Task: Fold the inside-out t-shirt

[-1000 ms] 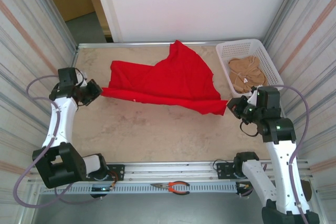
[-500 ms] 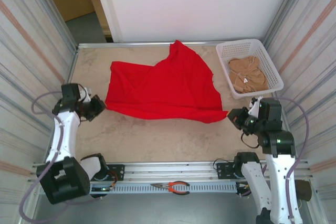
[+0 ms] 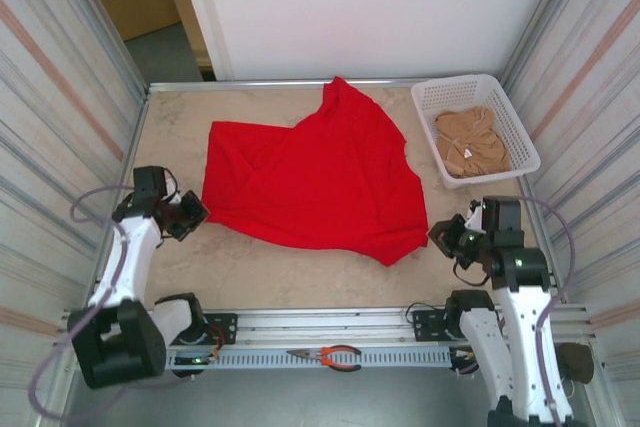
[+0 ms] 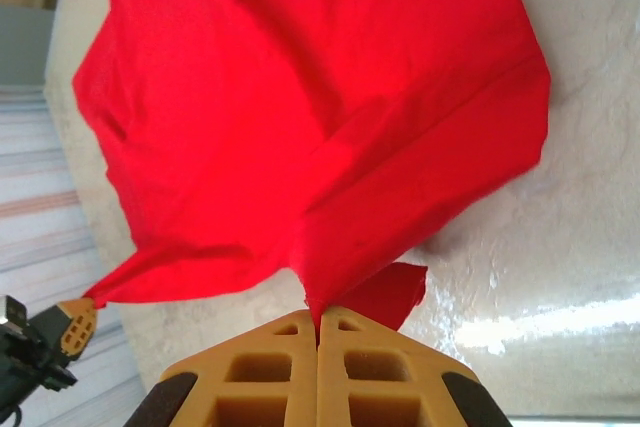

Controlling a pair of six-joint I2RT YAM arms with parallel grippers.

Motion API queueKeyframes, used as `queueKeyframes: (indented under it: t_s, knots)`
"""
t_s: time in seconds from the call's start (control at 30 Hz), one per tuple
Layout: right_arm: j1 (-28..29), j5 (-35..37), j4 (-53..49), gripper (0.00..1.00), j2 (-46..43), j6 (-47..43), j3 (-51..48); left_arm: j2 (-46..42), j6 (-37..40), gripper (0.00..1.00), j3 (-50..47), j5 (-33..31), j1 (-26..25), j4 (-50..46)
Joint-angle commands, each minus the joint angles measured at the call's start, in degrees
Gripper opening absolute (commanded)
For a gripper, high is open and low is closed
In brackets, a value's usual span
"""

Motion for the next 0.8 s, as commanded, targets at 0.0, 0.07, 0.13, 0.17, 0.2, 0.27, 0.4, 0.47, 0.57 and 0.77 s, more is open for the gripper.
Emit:
queueKeyframes:
  t_s: [0.0, 0.07, 0.13, 0.17, 0.2, 0.27, 0.4, 0.47, 0.57, 0.77]
  knots:
    - [-0.4, 1.7, 9.6, 0.0, 7.2, -1.9, 2.2, 6.1, 0.9, 0.0, 3.5, -1.2, 0.8, 3.9]
    - [-0.4, 2.4, 12.0, 0.0, 11.7, -3.0, 3.6, 10.2, 1.8, 0.0, 6.2, -0.3, 1.0, 4.3]
    - [-0.5, 2.6, 14.7, 0.0, 15.5, -3.4, 4.6, 13.7, 2.2, 0.0, 8.3, -0.3, 1.1, 5.1]
    - [-0.6, 2.8, 15.9, 0.0, 17.5, -3.7, 5.1, 15.3, 2.4, 0.0, 9.6, 0.1, 1.3, 5.2]
    - [-0.6, 3.1, 16.6, 0.0, 19.1, -4.1, 5.7, 16.6, 2.5, 0.0, 10.6, 0.1, 1.4, 5.3]
    - [-0.7, 3.7, 18.1, 0.0, 22.7, -5.1, 7.3, 19.1, 2.6, 0.0, 12.7, 0.2, 1.5, 5.6]
    - [-0.7, 4.2, 21.0, 0.0, 30.4, -6.3, 10.0, 23.2, 3.0, 0.0, 16.2, 0.5, 1.6, 6.0]
    - [-0.7, 3.8, 22.7, 0.0, 33.6, -6.2, 11.5, 25.4, 3.1, 0.0, 17.9, 0.6, 1.8, 6.1]
    - [0.0, 4.6, 24.5, 0.0, 38.5, -6.4, 14.3, 28.9, 3.2, 0.0, 20.7, 1.4, 2.1, 6.3]
    - [2.1, 6.4, 27.3, 0.01, 51.6, -8.0, 22.9, 37.5, 2.9, 0.0, 27.5, 1.7, 2.1, 5.8]
